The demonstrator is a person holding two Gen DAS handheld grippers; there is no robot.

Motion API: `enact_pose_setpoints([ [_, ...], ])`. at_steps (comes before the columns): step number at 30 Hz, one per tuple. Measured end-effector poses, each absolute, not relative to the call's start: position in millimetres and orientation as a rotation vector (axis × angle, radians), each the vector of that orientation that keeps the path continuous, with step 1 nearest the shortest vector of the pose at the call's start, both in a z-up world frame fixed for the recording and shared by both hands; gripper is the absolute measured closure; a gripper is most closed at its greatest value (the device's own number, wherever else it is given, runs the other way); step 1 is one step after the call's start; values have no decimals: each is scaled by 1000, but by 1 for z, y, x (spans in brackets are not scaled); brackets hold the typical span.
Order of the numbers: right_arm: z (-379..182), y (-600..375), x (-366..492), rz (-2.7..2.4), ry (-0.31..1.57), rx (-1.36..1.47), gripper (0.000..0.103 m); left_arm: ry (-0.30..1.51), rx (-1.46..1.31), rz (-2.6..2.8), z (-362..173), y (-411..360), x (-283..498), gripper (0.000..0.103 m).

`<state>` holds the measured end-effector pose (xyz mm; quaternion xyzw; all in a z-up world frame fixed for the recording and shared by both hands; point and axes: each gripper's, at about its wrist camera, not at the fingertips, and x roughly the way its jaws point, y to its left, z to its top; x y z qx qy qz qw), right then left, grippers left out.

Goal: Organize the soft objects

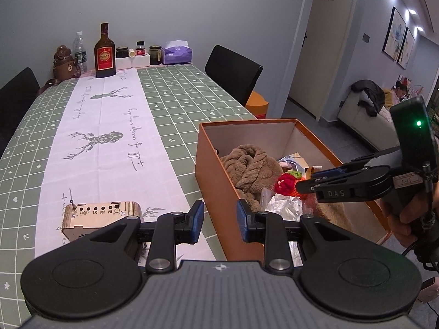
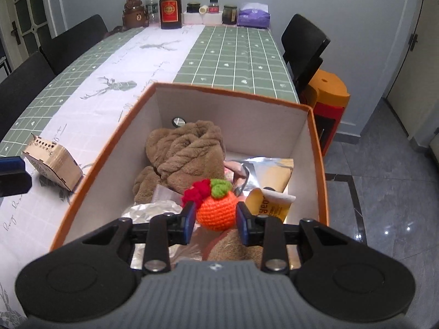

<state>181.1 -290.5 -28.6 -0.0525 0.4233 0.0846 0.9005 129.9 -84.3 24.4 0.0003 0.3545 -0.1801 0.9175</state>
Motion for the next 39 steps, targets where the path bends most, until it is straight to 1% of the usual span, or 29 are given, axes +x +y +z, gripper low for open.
enact_pose_setpoints([
  [3, -14, -285, 170, 182, 842, -119, 69, 704, -1, -362, 31, -80, 122, 70],
  [5, -2, -279, 158, 196, 805, -116, 65, 680, -3, -354, 37, -76, 115, 70],
  [8, 20, -265, 133, 218, 720, -113, 57, 640, -6, -338, 43, -68, 103, 70],
  [9, 26, -259, 124, 228, 690, -112, 51, 617, 0, -333, 45, -66, 98, 68],
  [10, 31, -253, 113, 235, 655, -109, 46, 592, 5, -330, 46, -64, 91, 64],
  [11, 35, -247, 102, 243, 624, -109, 45, 560, 11, -329, 48, -62, 84, 60],
  [14, 40, -228, 69, 282, 545, -102, 42, 490, 45, -328, 48, -58, 63, 57],
  [18, 33, -207, 31, 309, 482, -79, 38, 452, 53, -298, 42, -50, 40, 56],
  [20, 26, -198, 17, 298, 455, -77, 37, 426, 54, -278, 38, -45, 30, 49],
  [22, 20, -192, 3, 278, 436, -60, 36, 401, 60, -263, 33, -39, 20, 45],
  [23, 17, -190, -2, 269, 429, -49, 35, 395, 61, -255, 30, -37, 15, 45],
  [24, 13, -188, -8, 256, 418, -35, 30, 392, 58, -249, 27, -35, 12, 44],
  [25, 9, -187, -13, 239, 407, -22, 26, 393, 50, -239, 24, -32, 9, 40],
  [26, 5, -185, -19, 224, 395, -11, 25, 392, 42, -227, 22, -30, 6, 36],
  [28, -5, -180, -29, 198, 380, -1, 22, 380, 30, -195, 16, -25, 1, 33],
  [29, -10, -177, -33, 183, 375, 3, 22, 375, 30, -175, 14, -23, -2, 28],
  [31, -20, -173, -39, 159, 370, 7, 20, 365, 25, -134, 9, -22, -5, 21],
  [33, -30, -169, -43, 134, 358, 3, 17, 353, 17, -113, 5, -19, -10, 20],
  [35, -36, -165, -43, 114, 351, -17, 17, 353, 16, -111, -1, -17, -11, 14],
  [37, -42, -163, -46, 97, 345, -28, 12, 375, 12, -106, -7, -16, -10, 13],
  [39, -49, -164, -46, 82, 337, -28, 12, 399, 2, -101, -16, -12, -10, 13],
])
